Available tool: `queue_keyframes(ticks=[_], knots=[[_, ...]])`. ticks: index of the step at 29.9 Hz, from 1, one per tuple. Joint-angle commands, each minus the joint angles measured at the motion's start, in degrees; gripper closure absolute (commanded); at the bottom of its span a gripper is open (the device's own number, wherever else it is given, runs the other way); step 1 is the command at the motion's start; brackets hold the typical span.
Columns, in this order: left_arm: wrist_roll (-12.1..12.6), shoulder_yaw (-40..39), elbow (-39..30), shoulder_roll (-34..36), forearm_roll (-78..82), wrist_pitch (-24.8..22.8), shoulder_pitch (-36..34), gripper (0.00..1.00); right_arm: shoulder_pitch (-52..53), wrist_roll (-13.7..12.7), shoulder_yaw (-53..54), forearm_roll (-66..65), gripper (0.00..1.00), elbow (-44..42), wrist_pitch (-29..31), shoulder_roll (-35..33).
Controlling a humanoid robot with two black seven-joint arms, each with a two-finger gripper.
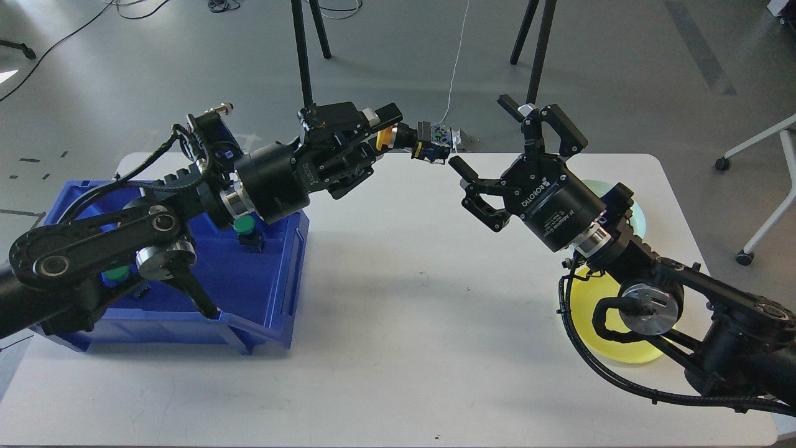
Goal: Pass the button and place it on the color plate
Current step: 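Carry the yellow button toward the right gripper and hand it over, then move the right gripper with the button over the yellow plate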
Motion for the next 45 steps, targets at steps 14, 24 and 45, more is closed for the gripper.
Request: queue_keyframes(ticks=[14,24,45], knots=[[0.00,0.00,0.05,0.00,0.00,-0.17,0.10,0.92,2.92,0.00,-3.44,-1.05,0.01,0.18,-3.16,5.49],[0.00,0.00,-0.03,0.09,0.09,-0.26,0.18,0.92,2.84,0.00,-4.76,-1.22,0.19,1.59,-3.34,5.49],[0.00,-0.09,-0.03,0.18,0.27,-0.79,0.71,0.75,2.75,0.00,-4.58,-1.14,0.97,1.76,-10.37,5.57]])
